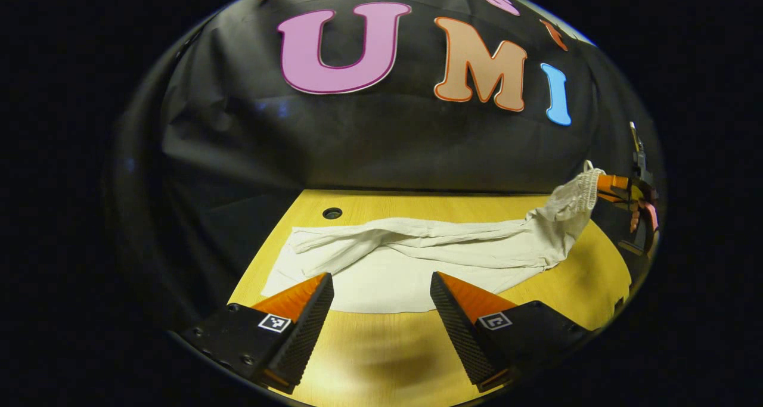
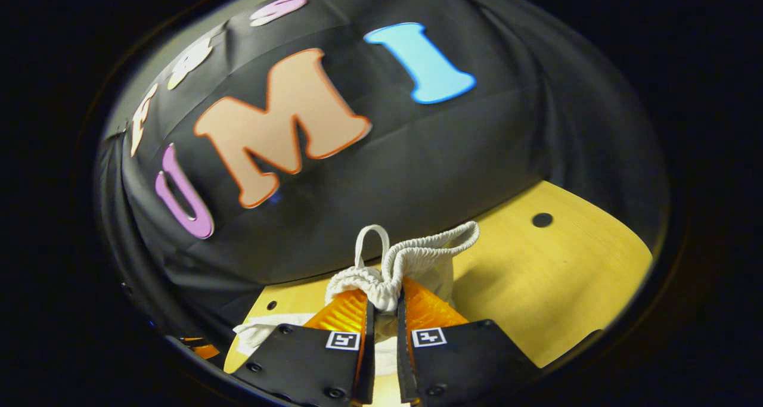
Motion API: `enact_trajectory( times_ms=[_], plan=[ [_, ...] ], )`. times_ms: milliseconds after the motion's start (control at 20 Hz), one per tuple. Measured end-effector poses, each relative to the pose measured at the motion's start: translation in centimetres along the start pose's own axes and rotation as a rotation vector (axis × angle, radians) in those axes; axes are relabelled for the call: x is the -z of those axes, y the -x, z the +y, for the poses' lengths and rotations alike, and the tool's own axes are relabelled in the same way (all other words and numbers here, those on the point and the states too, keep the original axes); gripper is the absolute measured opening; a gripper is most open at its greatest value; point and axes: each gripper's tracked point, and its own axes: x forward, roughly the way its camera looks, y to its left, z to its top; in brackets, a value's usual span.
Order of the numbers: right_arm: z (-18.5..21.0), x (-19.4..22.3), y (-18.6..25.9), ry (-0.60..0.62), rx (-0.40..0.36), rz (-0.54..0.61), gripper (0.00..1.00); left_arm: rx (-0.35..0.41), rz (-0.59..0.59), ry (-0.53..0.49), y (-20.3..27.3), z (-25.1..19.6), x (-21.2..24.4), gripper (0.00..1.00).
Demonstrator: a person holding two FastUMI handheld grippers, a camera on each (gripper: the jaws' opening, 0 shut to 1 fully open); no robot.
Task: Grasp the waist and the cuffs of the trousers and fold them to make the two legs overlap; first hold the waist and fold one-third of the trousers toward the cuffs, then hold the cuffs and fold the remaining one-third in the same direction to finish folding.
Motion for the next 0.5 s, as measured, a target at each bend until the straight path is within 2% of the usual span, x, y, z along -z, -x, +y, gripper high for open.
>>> enact_trajectory(
  times_ms=[100, 150, 200, 250, 400, 500],
  plan=[
    [5.6, 2.2, -1.4, 0.043, -0.055, 0.027, 0.17, 0.010, 0.003, 0.031, 0.2, 2.3, 0.5, 0.97],
    [7.9, 3.7, -2.3, 0.069, -0.073, 0.046, 0.18, 0.012, 0.003, 0.045, 0.3, 3.5, 0.7, 0.94],
    [10.0, 5.8, -2.6, 0.091, -0.093, 0.070, 0.18, 0.012, 0.002, 0.055, 0.5, 4.8, 0.9, 0.98],
    [11.9, 7.7, -3.2, 0.112, -0.109, 0.095, 0.18, 0.004, 0.005, 0.059, 0.5, 6.3, 1.2, 0.96],
    [15.3, 14.1, -5.0, 0.193, -0.121, 0.166, 0.18, -0.023, 0.012, 0.067, 0.3, 10.6, 1.9, 0.96],
    [15.6, 17.6, -6.1, 0.269, -0.113, 0.223, 0.18, -0.033, 0.017, 0.076, -0.2, 12.6, 2.4, 0.96]
  ],
)
